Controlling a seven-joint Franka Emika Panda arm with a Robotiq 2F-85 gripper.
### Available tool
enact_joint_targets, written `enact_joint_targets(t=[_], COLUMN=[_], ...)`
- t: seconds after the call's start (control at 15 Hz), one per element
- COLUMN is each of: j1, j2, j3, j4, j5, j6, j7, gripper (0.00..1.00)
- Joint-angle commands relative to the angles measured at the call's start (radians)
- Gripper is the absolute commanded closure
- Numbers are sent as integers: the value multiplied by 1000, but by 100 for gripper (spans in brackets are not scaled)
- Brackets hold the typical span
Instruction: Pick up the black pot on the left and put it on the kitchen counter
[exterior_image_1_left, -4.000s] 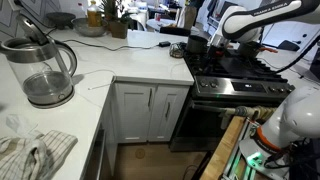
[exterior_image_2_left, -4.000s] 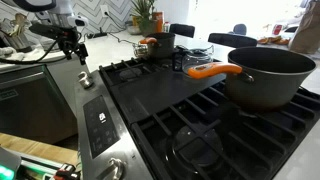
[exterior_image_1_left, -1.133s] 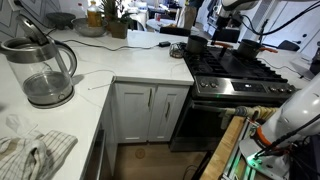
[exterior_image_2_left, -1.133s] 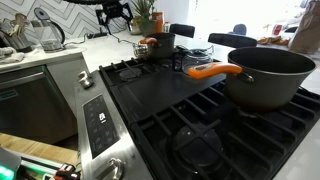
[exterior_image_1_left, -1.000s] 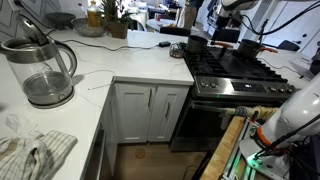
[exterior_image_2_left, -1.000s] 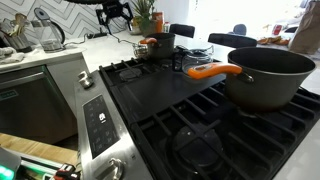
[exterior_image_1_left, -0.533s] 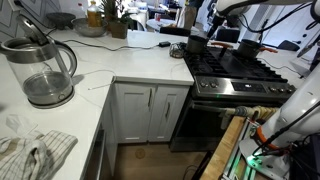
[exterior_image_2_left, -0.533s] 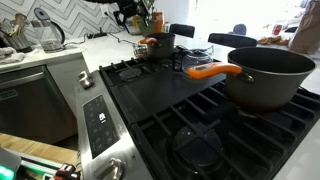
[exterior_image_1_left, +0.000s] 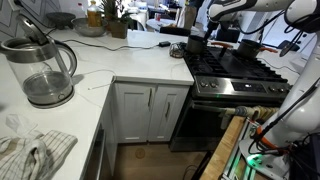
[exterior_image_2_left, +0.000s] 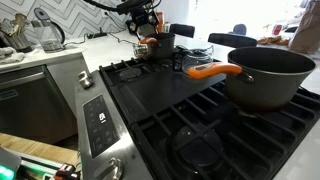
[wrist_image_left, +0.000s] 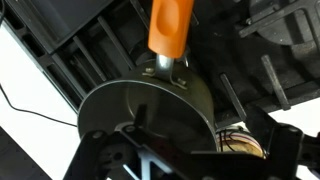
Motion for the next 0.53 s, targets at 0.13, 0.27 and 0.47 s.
enact_joint_targets(t=[0.13,0.27,0.47], j1=[-80,-83,-77], j2=[91,104,112], j3=[74,84,88], j4=[99,118,145], j5=[128,131,109], j6=[-48,-62,-95], j7=[-176,-192,-182], gripper=[0,0,0])
